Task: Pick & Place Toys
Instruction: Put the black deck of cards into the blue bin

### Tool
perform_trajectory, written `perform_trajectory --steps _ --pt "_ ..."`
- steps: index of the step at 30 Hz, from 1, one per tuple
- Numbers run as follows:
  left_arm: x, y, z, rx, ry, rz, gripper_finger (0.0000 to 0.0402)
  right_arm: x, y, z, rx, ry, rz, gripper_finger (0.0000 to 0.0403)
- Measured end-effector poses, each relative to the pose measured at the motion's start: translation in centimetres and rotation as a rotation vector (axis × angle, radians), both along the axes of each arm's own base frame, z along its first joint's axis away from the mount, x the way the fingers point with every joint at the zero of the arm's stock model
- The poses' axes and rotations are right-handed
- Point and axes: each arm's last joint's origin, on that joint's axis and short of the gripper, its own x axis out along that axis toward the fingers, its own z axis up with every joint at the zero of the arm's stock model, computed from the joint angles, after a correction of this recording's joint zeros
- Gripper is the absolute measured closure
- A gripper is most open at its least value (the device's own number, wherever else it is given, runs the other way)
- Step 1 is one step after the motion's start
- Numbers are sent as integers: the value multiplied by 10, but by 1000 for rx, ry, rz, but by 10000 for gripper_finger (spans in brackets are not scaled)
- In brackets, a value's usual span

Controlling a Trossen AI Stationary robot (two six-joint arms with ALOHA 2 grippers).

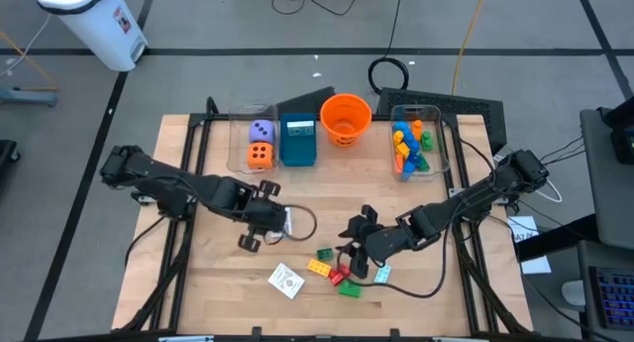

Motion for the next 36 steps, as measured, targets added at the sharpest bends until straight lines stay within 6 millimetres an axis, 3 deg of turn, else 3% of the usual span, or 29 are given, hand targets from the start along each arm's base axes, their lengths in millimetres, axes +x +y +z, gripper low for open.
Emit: perform_trajectory --steps 8,15,22,26,36 --pt "11 11 -34 -322 -30 258 264 4 -10 2 17 -54 -183 243" --pt "26 9 -55 -521 -241 361 279 9 -25 2 81 -67 -284 243" --pt "13 17 -93 -439 -249 449 302 10 -34 4 94 -158 -503 243" --pt "8 24 -109 -426 -283 482 308 10 -34 5 117 -185 -545 243" --pt "23 30 -138 -477 -245 514 309 13 -35 8 152 -224 -554 243"
